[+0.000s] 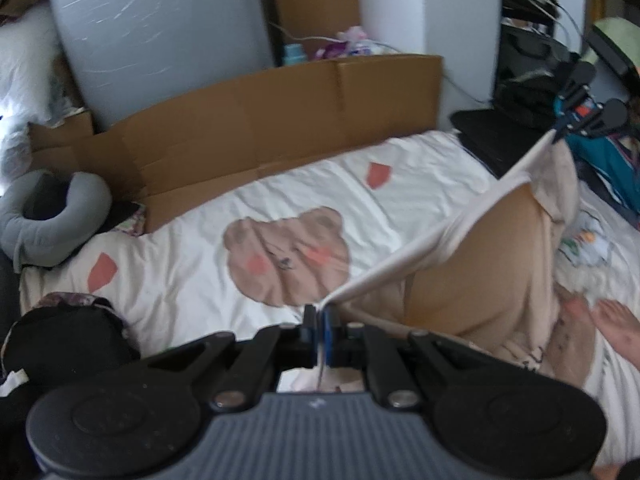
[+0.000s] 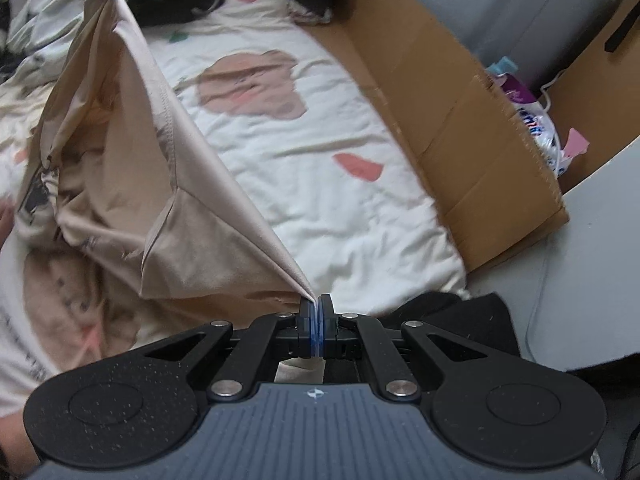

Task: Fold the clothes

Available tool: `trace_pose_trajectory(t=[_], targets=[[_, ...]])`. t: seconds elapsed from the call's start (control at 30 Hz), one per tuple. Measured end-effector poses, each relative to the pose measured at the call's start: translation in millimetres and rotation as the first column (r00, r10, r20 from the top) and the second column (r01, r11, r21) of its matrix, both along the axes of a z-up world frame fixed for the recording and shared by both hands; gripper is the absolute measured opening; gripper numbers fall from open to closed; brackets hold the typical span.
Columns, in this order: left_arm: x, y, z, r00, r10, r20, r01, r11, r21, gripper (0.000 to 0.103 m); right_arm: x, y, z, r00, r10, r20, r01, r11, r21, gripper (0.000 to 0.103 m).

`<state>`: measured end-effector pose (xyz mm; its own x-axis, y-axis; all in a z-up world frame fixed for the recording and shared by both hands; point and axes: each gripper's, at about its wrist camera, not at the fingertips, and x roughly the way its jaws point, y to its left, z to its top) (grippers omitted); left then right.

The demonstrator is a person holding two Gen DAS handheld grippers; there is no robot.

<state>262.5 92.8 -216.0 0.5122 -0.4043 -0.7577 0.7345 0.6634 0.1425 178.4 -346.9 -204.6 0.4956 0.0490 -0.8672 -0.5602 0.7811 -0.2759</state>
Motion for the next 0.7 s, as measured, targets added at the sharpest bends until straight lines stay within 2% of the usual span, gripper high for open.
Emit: trace_pose_trajectory(t=[0.27,0.7], targets=[[64,-3,-20,0.998,0.068,0.010,-0.068,0.998,0.019,0.003,72,-3,-17,0.995,-0.091,0.033,0.091,0.996,0.003,0.000],[172,2,-69,0.977,0.213,0.022,-0.214,0.976,0.042,0.002,197,22,-75,0.982,-0.178,0.060,0.181,0.982,-0.059,0.000]])
